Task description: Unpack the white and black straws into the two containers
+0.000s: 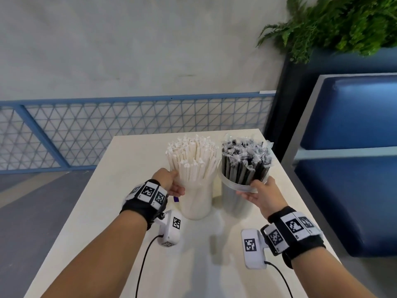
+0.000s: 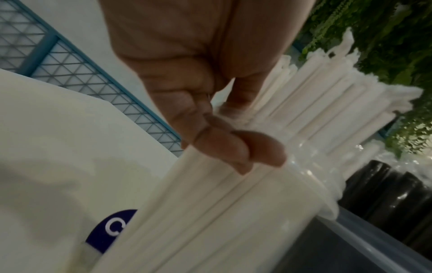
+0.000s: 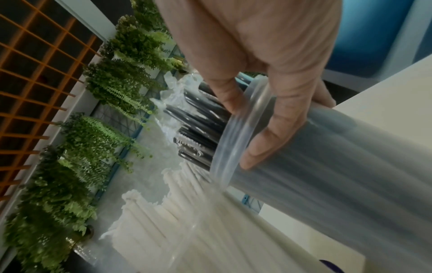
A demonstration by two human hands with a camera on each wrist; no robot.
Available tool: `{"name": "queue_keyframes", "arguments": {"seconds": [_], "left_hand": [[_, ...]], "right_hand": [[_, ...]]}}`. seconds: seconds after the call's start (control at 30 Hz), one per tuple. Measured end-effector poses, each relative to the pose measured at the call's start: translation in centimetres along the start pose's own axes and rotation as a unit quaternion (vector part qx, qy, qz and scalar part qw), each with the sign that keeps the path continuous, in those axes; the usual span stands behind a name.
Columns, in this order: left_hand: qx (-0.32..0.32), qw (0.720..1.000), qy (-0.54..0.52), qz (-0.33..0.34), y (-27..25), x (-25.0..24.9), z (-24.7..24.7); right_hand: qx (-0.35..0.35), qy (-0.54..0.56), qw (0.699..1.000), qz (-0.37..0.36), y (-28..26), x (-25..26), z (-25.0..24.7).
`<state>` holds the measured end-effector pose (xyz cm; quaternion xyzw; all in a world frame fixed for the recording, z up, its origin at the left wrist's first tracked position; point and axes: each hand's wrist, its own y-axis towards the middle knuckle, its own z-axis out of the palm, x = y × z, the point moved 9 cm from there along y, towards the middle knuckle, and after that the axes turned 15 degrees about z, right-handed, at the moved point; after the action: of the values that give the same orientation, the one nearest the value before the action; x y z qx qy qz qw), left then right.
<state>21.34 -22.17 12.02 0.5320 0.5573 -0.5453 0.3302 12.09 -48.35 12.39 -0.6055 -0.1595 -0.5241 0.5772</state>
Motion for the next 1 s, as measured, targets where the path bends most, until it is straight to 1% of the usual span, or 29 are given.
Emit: {"name": "queue_keyframes", "arguments": {"seconds": [0.27, 0.37, 0.47, 0.6, 0.7, 0.77, 0.87, 0.97, 1.0], "left_hand": [[-0.107, 0.993, -0.04, -0.003, 4.7, -0.5, -6.2], [-0.15, 0.987, -0.059, 0.014, 6.7, -1.0, -8.2], [-0.176, 0.981, -0.083, 0.024, 8.5, -1.3, -9.5], [-0.182, 0.979, -0.092, 0.019, 10.3, -0.7, -10.1], [-0.166, 0.982, -0.091, 0.006, 10.9, 0.2, -9.7], [-0.157, 0.983, -0.099, 0.009, 11.1, 0.1, -9.5], [-0.145, 0.984, -0.105, 0.012, 11.0, 0.6, -9.4], [-0.15, 0.984, -0.088, 0.025, 9.9, 0.6, -10.1], [-0.152, 0.984, -0.086, 0.027, 9.2, 1.4, -10.0]], "right_hand": [[0.055, -0.024, 0.998, 0.005, 5.5, 3.3, 8.8], [0.052, -0.047, 0.998, 0.001, 7.5, 4.2, 11.8], [0.042, -0.061, 0.997, 0.002, 9.6, 4.4, 13.6], [0.023, -0.061, 0.998, 0.015, 11.9, 4.0, 14.4], [0.016, -0.044, 0.999, 0.021, 13.0, 3.9, 14.3], [0.014, -0.04, 0.999, 0.02, 13.2, 4.1, 14.1], [0.025, -0.055, 0.998, 0.027, 12.9, 3.9, 14.0], [0.039, -0.069, 0.995, 0.057, 11.5, 3.5, 13.4], [0.046, -0.077, 0.994, 0.065, 10.9, 3.0, 12.8]]}}
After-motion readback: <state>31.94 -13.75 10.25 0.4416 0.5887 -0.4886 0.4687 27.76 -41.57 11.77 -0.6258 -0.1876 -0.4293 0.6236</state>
